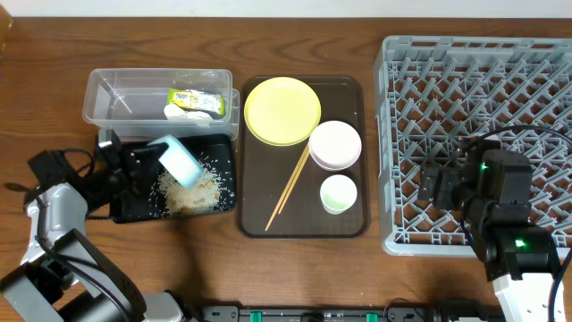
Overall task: Sort waste into correct bins and load items into the dishwasher rack
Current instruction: 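Tip the blue bowl over the black tray to pour out rice, then return the blue bowl to the dark tray with the left gripper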
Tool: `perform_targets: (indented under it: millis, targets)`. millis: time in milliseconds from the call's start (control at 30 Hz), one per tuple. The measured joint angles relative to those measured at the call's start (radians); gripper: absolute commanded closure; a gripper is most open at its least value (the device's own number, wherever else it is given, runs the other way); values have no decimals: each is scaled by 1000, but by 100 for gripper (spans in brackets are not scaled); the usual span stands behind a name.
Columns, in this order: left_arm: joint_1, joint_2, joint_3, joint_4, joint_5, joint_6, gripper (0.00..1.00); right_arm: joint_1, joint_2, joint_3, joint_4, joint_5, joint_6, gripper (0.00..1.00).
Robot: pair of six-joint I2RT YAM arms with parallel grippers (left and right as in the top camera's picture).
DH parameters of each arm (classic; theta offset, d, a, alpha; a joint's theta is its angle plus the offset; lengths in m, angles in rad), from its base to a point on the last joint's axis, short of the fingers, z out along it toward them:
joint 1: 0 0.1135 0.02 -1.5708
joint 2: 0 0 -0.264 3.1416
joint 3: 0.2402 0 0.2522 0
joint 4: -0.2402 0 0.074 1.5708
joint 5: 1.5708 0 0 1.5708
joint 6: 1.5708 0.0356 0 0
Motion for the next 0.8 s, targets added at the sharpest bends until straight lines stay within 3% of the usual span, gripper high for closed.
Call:
perform_targets:
  millis: [200,400,567,800]
  targets:
    - [-19,0,0,11,0,71,94,0,0,0,-1,0,0,1]
    - [-183,-58,0,11,-133,110,94,0,0,0,-1,0,0,1]
    - [-461,-175,36,11,-381,118,94,0,0,0,-1,0,0,1]
    - [-887,-210,85,28,-866,122,94,0,0,0,-1,0,0,1]
